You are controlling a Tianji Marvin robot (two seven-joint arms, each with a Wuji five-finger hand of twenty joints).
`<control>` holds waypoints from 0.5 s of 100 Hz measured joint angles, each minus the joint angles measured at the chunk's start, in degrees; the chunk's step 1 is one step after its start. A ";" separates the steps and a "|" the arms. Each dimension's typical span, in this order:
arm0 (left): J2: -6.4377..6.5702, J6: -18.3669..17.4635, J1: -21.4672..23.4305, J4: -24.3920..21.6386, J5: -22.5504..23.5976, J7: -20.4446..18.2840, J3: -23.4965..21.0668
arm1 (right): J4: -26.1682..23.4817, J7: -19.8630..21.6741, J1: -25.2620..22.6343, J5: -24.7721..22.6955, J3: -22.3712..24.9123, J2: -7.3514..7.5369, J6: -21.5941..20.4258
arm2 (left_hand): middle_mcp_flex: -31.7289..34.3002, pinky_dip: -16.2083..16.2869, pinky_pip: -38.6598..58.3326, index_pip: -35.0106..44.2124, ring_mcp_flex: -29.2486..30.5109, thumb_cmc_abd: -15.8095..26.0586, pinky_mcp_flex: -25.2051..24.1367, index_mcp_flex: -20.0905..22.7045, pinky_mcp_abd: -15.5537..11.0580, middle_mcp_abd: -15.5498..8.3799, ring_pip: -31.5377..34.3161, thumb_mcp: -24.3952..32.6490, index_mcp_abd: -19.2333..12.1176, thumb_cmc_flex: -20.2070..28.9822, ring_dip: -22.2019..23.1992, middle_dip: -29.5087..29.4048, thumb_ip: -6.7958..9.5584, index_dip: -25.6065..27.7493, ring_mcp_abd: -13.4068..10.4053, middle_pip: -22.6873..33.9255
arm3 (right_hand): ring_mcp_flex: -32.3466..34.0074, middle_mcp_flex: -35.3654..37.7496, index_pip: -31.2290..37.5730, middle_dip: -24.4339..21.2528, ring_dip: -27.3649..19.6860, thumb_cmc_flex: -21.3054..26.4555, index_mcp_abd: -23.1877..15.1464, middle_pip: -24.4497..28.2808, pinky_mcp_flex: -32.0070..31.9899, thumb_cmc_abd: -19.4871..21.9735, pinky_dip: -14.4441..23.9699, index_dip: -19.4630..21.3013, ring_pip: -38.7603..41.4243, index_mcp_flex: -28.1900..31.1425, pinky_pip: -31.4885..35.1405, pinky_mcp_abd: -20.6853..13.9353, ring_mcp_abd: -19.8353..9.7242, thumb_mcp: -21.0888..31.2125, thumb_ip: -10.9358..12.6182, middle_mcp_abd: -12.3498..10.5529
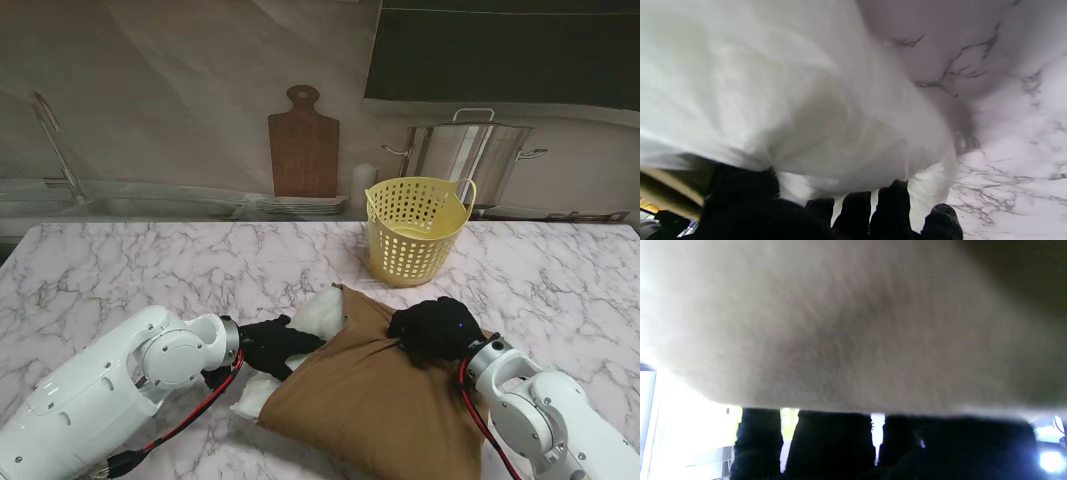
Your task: Remove the pillowcase from the pillow and put it in the laundry basket
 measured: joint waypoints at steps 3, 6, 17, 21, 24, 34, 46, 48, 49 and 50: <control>0.00 0.00 -0.29 0.26 1.06 0.17 0.44 | -0.17 -0.18 -0.58 0.81 0.42 -0.08 -0.25 | -0.11 0.00 0.00 0.00 0.00 0.00 0.00 -0.51 0.00 -0.57 -0.02 -0.82 -0.33 -0.04 0.00 0.00 -0.39 0.00 -0.73 -0.19 | -1.96 -2.10 0.07 -2.53 -0.28 -1.64 0.00 -0.58 -1.41 1.48 -0.04 -1.38 -2.67 -1.73 -1.00 0.65 0.65 -2.11 1.09 0.25; 0.00 0.00 -0.65 0.45 2.65 0.38 1.12 | -0.46 -0.30 -1.28 2.08 0.84 -0.16 -0.49 | -0.18 0.00 0.00 -0.14 0.00 0.00 0.00 -0.54 0.00 -0.97 -0.02 -0.87 -0.69 -0.05 0.00 0.00 -0.43 0.00 -1.12 -0.42 | -3.83 -4.13 -1.02 -5.54 -0.85 -3.42 0.01 -1.38 -2.94 2.75 -0.04 -1.86 -5.65 -3.22 -2.04 0.82 1.67 -3.80 1.96 0.67; 0.02 1.62 -3.45 2.16 1.16 0.80 5.18 | -1.98 -2.17 -3.83 4.25 1.58 -0.33 -1.43 | -0.74 0.00 0.00 -0.72 -0.27 -0.04 0.00 -1.12 0.00 -1.04 -0.26 -0.93 -0.56 0.22 0.01 0.00 -0.45 0.00 -1.37 -0.49 | -13.78 -11.52 -14.16 -12.70 -5.46 -9.87 3.35 -6.01 -10.02 8.68 -0.25 2.20 -17.39 -3.36 -6.85 2.09 5.85 -10.92 6.72 2.29; 0.03 2.81 -4.87 3.16 -1.32 0.84 6.80 | -2.60 -3.94 -4.76 3.50 1.71 -0.42 -1.81 | -0.77 0.00 0.00 -0.72 -0.62 0.04 0.00 -1.12 0.00 -1.09 -0.26 -0.93 -0.56 0.54 0.09 0.00 -0.45 0.00 -1.37 -0.55 | -16.23 -12.97 -16.57 -13.41 -7.35 -11.43 3.90 -7.02 -11.77 9.68 -0.53 3.81 -20.35 -4.04 -8.26 2.23 6.62 -13.27 7.31 2.43; 0.03 3.43 -5.92 3.85 -2.76 0.84 7.83 | -3.16 -5.13 -5.42 2.58 1.77 -0.49 -1.98 | -0.77 0.00 0.00 -0.72 -0.64 0.10 0.00 -1.12 -0.04 -1.35 -0.26 -0.96 -0.75 0.58 0.10 0.00 -0.48 0.00 -1.49 -0.55 | -19.06 -14.82 -19.16 -14.81 -9.08 -12.44 5.14 -8.61 -13.48 10.25 -0.90 4.23 -23.21 -5.64 -10.21 2.81 7.55 -15.07 7.71 2.86; -0.19 4.16 -8.19 5.40 -3.74 1.27 9.82 | -5.87 -5.21 -7.47 1.07 1.94 -0.60 -2.24 | -0.49 0.00 0.00 -0.72 -0.64 0.10 0.00 -1.12 -0.07 -3.16 0.86 -1.31 -2.17 0.59 0.66 0.01 -0.59 0.00 -3.51 -0.48 | -28.46 -24.63 -28.23 -21.43 -15.34 -19.78 7.98 -16.20 -19.43 10.79 -2.57 3.80 -31.08 -14.47 -16.87 4.28 11.77 -19.39 8.00 5.15; -0.68 5.17 -9.35 6.06 -3.41 1.89 11.03 | -9.94 0.34 -9.27 -0.63 1.96 -0.45 -2.25 | -0.34 0.00 0.00 -0.72 -0.64 0.11 0.00 -1.12 -0.08 -3.79 1.05 -1.34 -2.65 0.59 0.72 0.04 -0.61 0.00 -4.00 -0.36 | -36.47 -34.85 -38.97 -29.80 -20.50 -29.06 12.18 -23.64 -23.73 10.86 -5.13 1.19 -36.23 -24.87 -24.67 5.60 14.26 -18.80 7.80 7.86; -0.75 5.31 -9.41 6.09 -3.38 1.90 11.09 | -10.62 1.32 -9.53 -1.52 1.93 -0.37 -2.19 | -0.33 0.00 0.00 -0.69 -0.64 0.11 0.00 -1.12 -0.08 -3.79 1.05 -1.34 -2.66 0.59 0.73 0.05 -0.61 0.00 -4.00 -0.34 | -37.35 -36.32 -41.14 -31.12 -21.56 -30.81 12.81 -24.92 -24.33 10.75 -5.81 0.85 -36.78 -26.47 -26.32 5.78 14.88 -17.78 7.24 7.98; -0.78 5.37 -9.43 6.10 -3.35 1.91 11.11 | -10.93 1.69 -9.65 -2.04 1.89 -0.33 -2.14 | -0.33 0.00 0.00 -0.69 -0.64 0.11 0.00 -1.12 -0.08 -3.79 1.05 -1.34 -2.66 0.59 0.73 0.05 -0.61 0.00 -4.00 -0.34 | -37.70 -36.47 -41.52 -31.68 -21.81 -31.46 13.06 -25.75 -24.39 10.99 -6.07 0.84 -36.89 -26.96 -26.75 5.93 15.12 -17.55 7.24 8.00; -0.81 5.43 -9.45 6.11 -3.32 1.92 11.13 | -11.23 1.97 -9.77 -2.65 1.82 -0.27 -2.08 | -0.33 0.00 0.00 -0.69 -0.64 0.11 0.00 -1.12 -0.08 -3.79 1.05 -1.34 -2.66 0.59 0.73 0.05 -0.61 0.00 -4.00 -0.34 | -37.76 -36.49 -42.38 -32.03 -21.90 -31.94 13.08 -26.03 -24.49 11.02 -6.30 0.83 -36.89 -26.96 -27.16 6.33 15.31 -17.69 7.24 8.15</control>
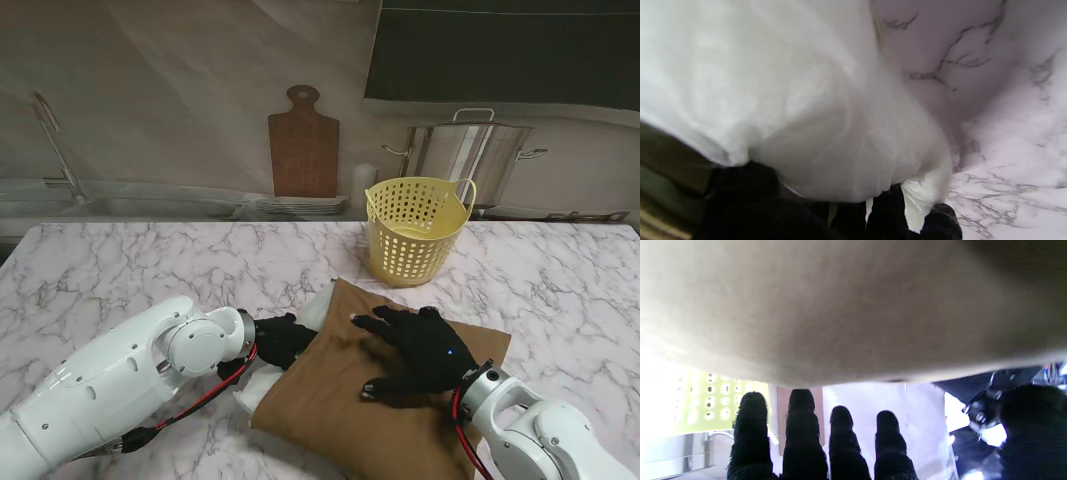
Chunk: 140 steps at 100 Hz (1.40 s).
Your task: Remove the pillowcase from the pillow and put it in the laundry basket
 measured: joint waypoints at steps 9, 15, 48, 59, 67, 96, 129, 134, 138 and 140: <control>-0.16 0.43 -0.06 -0.05 0.46 -0.01 0.08 | -1.39 0.56 -0.63 -3.68 -1.53 0.64 1.24 | 0.00 0.00 0.00 0.00 0.00 0.01 0.00 0.00 -0.01 -0.14 0.00 -0.01 -0.09 0.01 0.00 0.00 -0.01 0.00 -0.20 0.01 | -0.28 -0.61 -0.84 -0.99 -0.43 -0.11 0.04 -1.40 0.26 -1.59 -0.58 0.30 0.00 -0.02 -1.11 0.24 0.35 1.02 -0.04 0.40; -0.19 0.64 -0.04 -0.20 0.97 -0.09 0.06 | -1.70 0.63 -0.86 -5.01 -3.34 1.07 3.65 | 0.00 0.00 0.00 0.00 0.00 0.03 0.00 0.00 -0.01 -0.45 -0.01 -0.49 -0.35 0.01 0.00 0.00 -0.01 0.00 -0.51 0.01 | 4.75 1.50 3.42 1.24 0.90 7.03 0.04 1.55 3.96 -4.67 1.28 4.09 2.16 0.41 1.64 0.53 -0.84 0.61 -0.27 -0.92; 0.06 0.09 -1.73 -0.56 1.63 -1.90 1.90 | -1.00 3.25 -1.34 -5.52 -1.25 0.01 3.92 | -0.29 0.04 0.00 -0.02 -0.12 0.52 0.00 0.01 -0.01 -0.96 -1.33 -0.54 -0.82 -0.12 0.00 -0.60 -0.01 0.00 -0.55 -0.25 | 32.06 40.78 34.15 25.66 15.15 27.84 -13.01 18.60 20.15 -12.72 6.19 2.86 18.24 31.51 18.80 -2.23 -10.20 9.05 -9.67 -9.07; 0.11 0.14 -2.75 -0.75 2.23 -2.58 2.99 | -1.70 4.04 -2.49 -8.19 1.77 -0.05 1.93 | -0.34 0.04 0.00 -0.15 -0.12 0.55 0.00 -0.56 -0.01 -0.98 -1.35 -0.41 -0.82 -0.47 0.00 -0.66 -0.01 0.00 -0.66 -0.37 | 32.09 41.38 35.61 30.71 16.56 27.68 -14.76 22.25 20.26 -11.83 6.19 2.92 23.80 33.52 19.34 -2.25 -12.10 9.05 -10.77 -9.76; 0.17 0.23 -3.51 -0.75 2.24 -3.15 3.73 | -2.30 4.04 -3.71 -8.24 3.39 -0.01 1.97 | -0.53 0.04 0.00 -0.56 -0.57 0.56 -0.01 -0.71 -0.01 -1.20 -1.23 -0.38 -0.82 -0.74 0.00 -0.71 -0.01 -0.02 -0.85 -0.56 | 32.09 41.99 35.74 32.30 16.87 27.68 -16.41 23.23 20.26 -11.80 6.19 3.61 23.81 34.84 19.34 -2.29 -13.58 9.05 -10.83 -10.56; 0.02 -0.57 -2.31 -1.01 3.72 -4.32 1.53 | -2.39 1.69 -5.90 -10.28 6.13 -0.01 5.84 | -0.81 0.05 0.00 -0.99 -0.65 0.93 -0.03 -1.20 -0.09 -3.58 -1.83 -0.31 -2.43 -1.44 0.00 -0.74 -0.01 -0.10 -3.08 -1.04 | 32.09 42.72 36.52 34.34 17.91 27.67 -19.78 24.52 20.14 -11.79 6.08 4.99 29.58 35.46 19.34 -3.76 -15.18 9.05 -11.59 -12.67; 0.02 -1.13 -1.39 -1.57 4.91 -5.19 0.16 | -1.34 3.57 -5.55 -9.97 7.11 -0.06 6.83 | -1.02 0.12 0.00 -1.13 -0.73 1.79 -0.02 -1.80 -0.57 -4.73 -2.85 -0.25 -2.63 -1.58 -0.17 -0.80 0.01 -0.16 -3.96 -1.75 | 32.14 42.63 36.52 34.43 18.78 27.67 -22.27 24.53 20.17 -11.79 6.08 5.15 31.20 35.46 19.45 -5.74 -16.50 9.41 -11.60 -15.56; -0.30 -1.49 0.57 -2.05 5.77 -5.29 -2.75 | -0.89 3.52 -5.56 -6.37 7.24 -0.07 6.91 | -0.83 0.24 0.00 -1.05 -0.57 1.79 0.05 -1.62 -0.61 -5.44 -2.70 -0.25 -2.98 -1.58 -0.18 -0.80 0.01 -0.16 -4.48 -1.52 | 32.14 42.63 36.52 34.43 18.80 27.67 -21.88 24.53 20.29 -12.30 6.08 5.31 31.65 35.46 19.47 -5.74 -16.50 12.11 -11.60 -15.57; -0.79 -2.12 3.28 -2.82 7.81 -5.18 -6.43 | -0.33 3.20 -5.48 -3.70 7.24 -0.06 6.78 | -0.75 0.54 0.00 -0.83 -0.57 1.79 0.09 -0.97 -0.62 -6.71 -2.68 -0.28 -3.06 -1.58 -0.27 -0.80 0.01 -0.16 -4.98 -1.21 | 32.14 42.63 36.52 34.43 18.80 27.67 -21.67 24.53 20.54 -12.55 6.08 5.33 32.14 35.46 19.70 -5.69 -16.50 13.13 -11.60 -15.57; -1.02 -2.51 4.83 -3.43 9.39 -4.99 -8.28 | -0.01 2.96 -5.39 -3.09 7.20 -0.06 6.59 | -0.72 0.56 0.00 -0.76 -0.57 1.80 0.12 -0.97 -0.62 -7.49 -2.68 -0.39 -3.03 -1.58 -0.33 -0.80 0.01 -0.16 -5.11 -1.13 | 32.14 42.63 36.46 34.44 18.80 27.67 -21.66 24.53 20.88 -12.55 6.08 5.33 32.48 35.46 19.89 -5.61 -16.50 13.47 -11.60 -15.57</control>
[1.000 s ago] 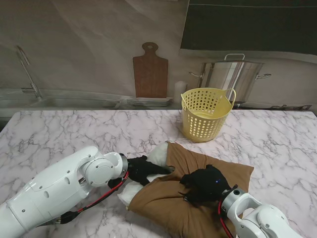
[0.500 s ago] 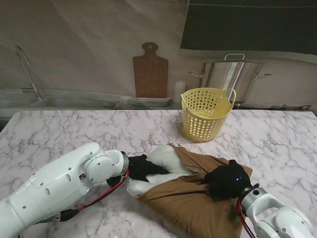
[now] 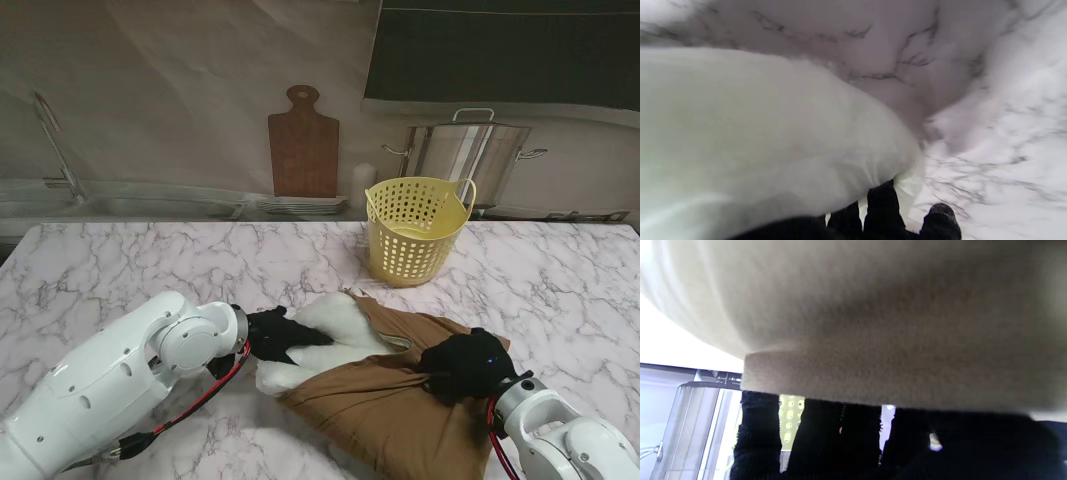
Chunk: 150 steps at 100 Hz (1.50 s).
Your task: Remove the pillowcase from the pillow and put it in the laundry basket
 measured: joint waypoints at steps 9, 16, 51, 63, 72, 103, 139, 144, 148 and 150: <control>-0.19 -0.82 5.82 -3.91 7.66 1.63 -5.03 | 1.03 -0.77 0.89 -1.42 -0.83 0.11 -1.38 | 0.09 0.35 0.00 0.02 0.09 1.99 0.64 0.55 -0.02 -0.82 -0.13 -0.37 1.68 0.03 -0.39 0.00 -0.01 0.00 -1.47 0.01 | 0.67 0.00 -0.07 0.70 0.60 0.00 0.01 0.01 0.47 -0.02 0.04 0.00 0.87 0.00 0.62 0.87 0.02 0.53 -0.01 0.01; -0.24 -2.56 9.30 -5.96 10.02 4.41 -8.18 | 1.65 -0.47 2.04 -2.02 -1.69 0.28 -2.03 | 1.48 0.40 0.00 0.71 1.01 2.07 0.70 2.81 -0.06 1.24 0.30 -0.37 2.93 2.15 -0.39 0.11 -0.01 0.00 0.23 0.74 | 1.29 0.10 -0.05 1.28 0.75 0.02 0.31 0.53 0.47 -0.13 0.04 0.70 2.48 0.00 0.62 1.28 0.42 1.59 -0.05 0.72; -0.72 -5.81 20.76 -13.94 14.51 11.30 -22.55 | 4.00 1.29 5.93 0.12 -3.48 0.78 -3.11 | 7.21 0.46 0.00 5.78 5.95 3.12 1.47 10.60 0.02 10.43 3.20 0.38 4.15 15.31 -0.31 1.04 -0.02 1.11 8.41 3.82 | 3.61 1.54 1.41 1.99 2.10 0.25 1.46 1.66 0.47 -0.80 0.05 1.37 5.55 0.02 0.62 1.32 1.71 3.31 -0.33 2.33; -0.63 -9.63 24.01 -17.45 15.28 14.92 -25.12 | 4.51 1.54 6.60 0.32 -3.75 0.85 -3.24 | 7.38 0.46 0.00 5.80 6.27 3.97 1.47 10.61 0.27 10.76 3.25 1.10 4.30 16.78 -0.30 1.04 -0.02 1.13 8.75 3.84 | 3.73 1.57 1.53 2.09 2.19 0.25 1.71 1.68 0.47 -0.85 0.01 1.42 5.66 0.02 0.62 1.32 2.05 3.77 -0.35 2.66; -0.70 -10.39 25.35 -18.35 14.64 19.49 -25.33 | 4.75 1.56 7.00 0.58 -3.98 0.89 -3.25 | 7.38 0.46 0.00 5.80 6.20 5.54 2.03 10.61 0.23 11.07 3.26 1.14 4.25 17.93 -0.30 1.04 -0.02 1.13 8.94 3.81 | 4.22 1.83 1.58 2.09 2.20 0.29 1.93 1.68 0.47 -0.85 -0.07 1.42 5.66 0.04 0.62 1.32 2.16 3.82 -0.35 2.89; -1.05 -12.49 23.49 -16.37 -4.95 14.67 -21.56 | 5.66 1.31 8.25 0.97 -4.86 1.01 -4.06 | 7.36 -0.67 0.00 5.61 6.11 5.76 1.41 9.43 0.32 11.22 3.29 1.13 4.51 10.83 -0.12 1.37 -0.02 1.13 9.24 3.72 | 4.41 2.22 2.10 1.57 2.27 0.32 2.32 1.68 0.48 -1.18 -0.25 1.44 6.25 0.06 0.62 1.32 2.54 4.48 -0.35 3.42; 0.57 -10.14 16.22 -10.38 -5.11 7.26 -15.58 | 6.65 -0.73 9.08 1.10 -5.40 0.99 -5.55 | 1.13 -0.93 0.00 2.91 2.96 -4.45 0.65 4.51 0.39 11.74 1.84 1.13 5.74 7.23 -0.12 0.55 -0.02 1.08 7.60 1.47 | 5.07 2.43 2.03 0.52 2.40 0.33 2.72 1.68 0.20 -1.36 -0.63 1.44 5.70 0.54 0.62 1.34 2.83 4.52 -0.35 3.67; 0.47 -10.16 16.60 -10.44 -5.15 7.05 -16.42 | 6.61 -0.74 9.09 1.09 -5.40 0.98 -5.61 | 0.65 -0.93 0.00 2.91 2.96 -4.45 0.65 4.04 0.36 11.50 1.80 1.12 5.31 8.78 -0.12 0.45 -0.02 1.01 7.59 1.44 | 5.07 2.39 1.98 0.22 2.40 0.33 2.72 1.68 0.20 -1.36 -0.64 1.44 5.68 0.54 0.62 1.34 2.83 4.52 -0.35 3.67; 0.35 -10.27 17.12 -10.54 -5.44 6.92 -17.40 | 6.59 -0.78 9.09 1.07 -5.41 0.97 -5.62 | 0.65 -0.93 0.00 2.91 2.95 -4.45 0.65 4.04 0.35 11.39 1.66 1.12 5.16 10.01 -0.14 0.44 -0.02 1.00 7.59 1.44 | 5.07 2.33 1.93 0.20 2.41 0.33 2.72 1.68 0.19 -1.36 -0.64 1.44 5.67 0.54 0.62 1.34 2.84 4.52 -0.35 3.67; 0.29 -10.32 17.43 -10.59 -5.76 6.85 -17.96 | 6.59 -0.81 9.10 1.05 -5.42 0.97 -5.62 | 0.65 -0.93 0.00 2.91 2.94 -4.45 0.65 4.04 0.35 11.37 1.62 1.12 5.13 10.57 -0.14 0.43 -0.02 1.00 7.59 1.44 | 5.07 2.30 1.77 0.20 2.41 0.34 2.73 1.68 0.19 -1.36 -0.65 1.44 5.66 0.54 0.62 1.34 2.84 4.52 -0.35 3.67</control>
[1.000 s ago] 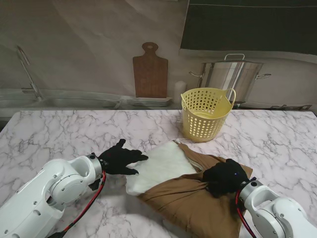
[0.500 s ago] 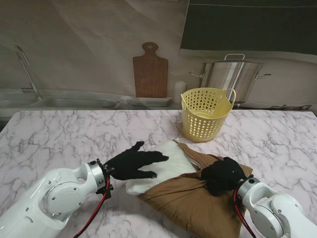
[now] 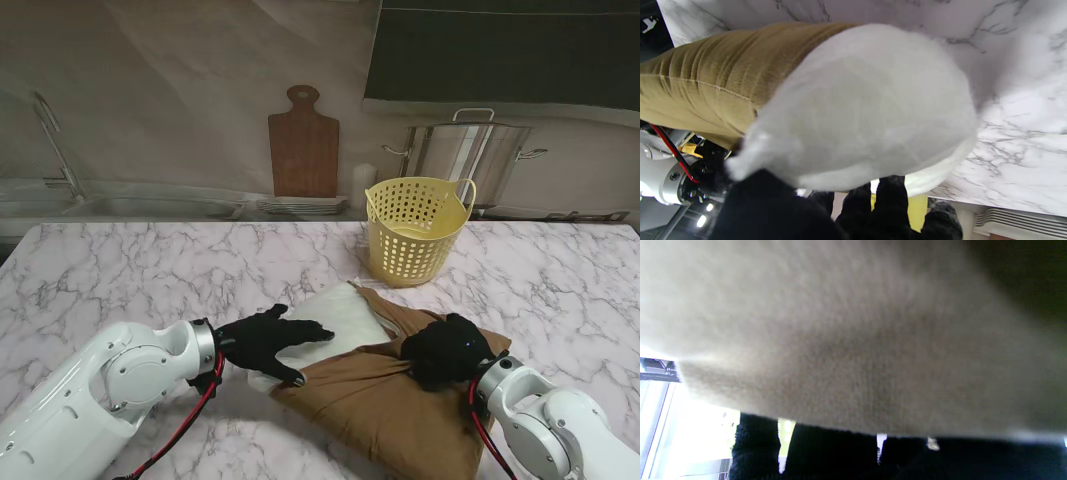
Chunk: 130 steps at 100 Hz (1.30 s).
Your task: Remove the pillowcase from the pillow and put it in the laundry basket
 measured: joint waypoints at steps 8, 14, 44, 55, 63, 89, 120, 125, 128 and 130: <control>-0.03 -0.13 1.00 -0.28 -1.48 -0.90 -1.89 | -0.01 -0.04 0.00 -0.08 -0.02 0.00 0.00 | -1.14 0.00 0.00 0.00 -0.72 0.00 0.00 0.00 0.00 -0.19 -0.24 0.00 -0.09 1.25 -0.02 -0.13 1.39 -0.02 0.00 0.04 | 0.00 -0.03 -0.18 -0.02 0.00 0.02 0.01 0.00 -0.01 0.01 0.00 0.00 -0.04 0.00 0.00 0.00 0.00 0.01 0.00 0.01; 0.13 -0.21 1.32 -0.73 -1.59 -2.82 -2.86 | -0.03 -0.03 0.00 -0.11 -0.05 0.00 0.03 | -2.27 0.00 0.00 0.00 -1.57 0.00 -0.01 -0.49 0.00 -0.28 -0.45 0.57 -0.37 1.77 -0.17 -0.50 2.53 -0.57 0.00 -0.04 | 0.01 -0.04 -0.22 -0.02 0.02 0.02 0.01 0.00 -0.05 0.02 -0.01 0.00 -0.07 0.00 0.00 0.00 0.01 0.01 0.00 0.01; 1.21 -0.01 0.98 -1.92 2.46 -5.60 -3.69 | -0.06 0.38 0.23 -0.05 -0.35 0.00 0.08 | -5.27 0.00 0.00 -0.10 -2.28 0.00 -0.02 -2.83 -0.21 -0.53 -1.00 3.64 -0.75 1.79 -0.85 -1.29 6.02 -1.31 0.00 -0.60 | 0.01 -0.05 -0.26 -0.03 0.56 0.05 0.02 0.00 -0.07 0.04 -0.01 0.00 -0.09 0.00 0.00 0.01 0.08 0.02 0.00 0.02; 1.21 0.13 0.98 -1.84 3.09 -4.68 -3.63 | -0.07 0.69 0.32 -0.02 -0.38 0.00 0.07 | -5.28 0.00 0.00 -0.10 -2.25 0.00 0.03 -2.83 -0.72 -1.13 -0.88 5.14 -0.79 2.39 -0.85 -1.30 6.57 -1.32 0.00 -0.60 | 0.02 -0.15 -0.32 -0.04 0.56 0.49 0.47 0.00 -0.08 0.14 -0.03 0.00 -0.14 0.00 0.00 0.02 0.18 0.02 0.00 0.22; 1.13 0.42 0.96 -1.50 4.14 -2.49 -3.11 | -0.07 0.75 0.35 -0.01 -0.39 0.01 0.07 | -5.13 0.00 0.00 -0.10 -2.02 0.23 0.07 -2.82 -0.75 -1.23 -0.04 3.21 -0.82 3.30 -0.85 -1.30 4.29 -1.32 0.01 -0.58 | 0.02 -0.18 -0.35 -0.04 0.57 0.57 0.61 0.00 -0.08 0.18 -0.03 0.00 -0.17 0.00 0.00 0.02 0.19 0.02 0.00 0.31; 1.09 1.81 -1.93 1.45 5.43 0.80 2.79 | 0.17 1.02 0.82 0.37 -1.10 0.14 0.11 | -4.58 0.01 0.00 -0.29 -2.12 0.29 0.07 -3.62 -0.85 -0.09 0.29 0.46 0.19 -2.95 -0.80 -1.30 2.04 -1.32 1.45 -0.50 | 0.81 0.13 -0.35 -0.04 0.58 1.24 1.62 0.00 -0.09 0.18 -0.04 0.00 -0.54 0.01 0.00 0.05 1.13 0.09 0.00 1.05; 0.04 4.10 -2.86 4.26 -0.96 5.77 6.21 | 0.70 0.46 1.21 0.76 -1.43 0.15 0.18 | -3.11 0.36 0.00 -0.77 -0.42 3.38 0.82 -5.01 -0.88 3.71 0.77 0.23 5.12 -11.03 -0.05 -1.28 1.25 -4.10 4.78 -0.47 | 0.95 0.18 -0.23 -0.04 0.58 1.28 2.32 0.00 -0.09 0.18 -0.05 0.13 -0.54 0.04 0.00 0.06 1.32 0.68 0.00 1.55; 0.03 4.12 -3.54 4.80 -1.44 5.92 7.27 | 0.77 0.27 1.21 0.78 -1.48 0.15 0.18 | -1.93 0.53 0.00 -0.77 -0.02 3.38 1.47 -5.01 -1.27 4.58 0.96 0.30 6.17 -11.71 0.24 -0.89 1.25 -4.11 5.48 -0.13 | 0.95 0.18 -0.23 -0.04 0.58 1.40 2.39 0.00 -0.09 0.18 -0.10 0.13 -0.55 0.05 0.00 0.06 1.38 0.68 0.00 1.63; 0.04 4.26 -4.05 5.22 -2.34 5.91 8.00 | 0.82 0.22 1.24 0.81 -1.54 0.16 0.19 | -1.47 0.55 0.00 -0.77 0.45 3.38 1.69 -5.01 -1.58 5.38 0.99 0.31 6.94 -11.77 0.48 -0.52 1.25 -4.16 5.93 -0.21 | 0.95 0.18 -0.23 -0.04 0.59 1.84 2.81 0.00 -0.09 0.18 -0.12 0.13 -0.57 0.05 0.00 0.10 1.47 0.68 0.00 1.69; 0.04 4.37 -4.43 5.52 -2.98 5.91 8.50 | 0.87 0.21 1.26 0.83 -1.59 0.16 0.19 | -0.54 0.57 0.04 -0.72 0.84 3.37 2.29 -5.01 -1.80 5.87 1.25 0.31 7.70 -11.78 0.53 -0.21 1.25 -4.16 6.27 -0.25 | 0.95 0.18 -0.14 -0.04 0.59 1.89 3.01 0.00 -0.10 0.18 -0.13 0.17 -0.58 0.05 0.00 0.12 1.59 0.68 0.00 1.71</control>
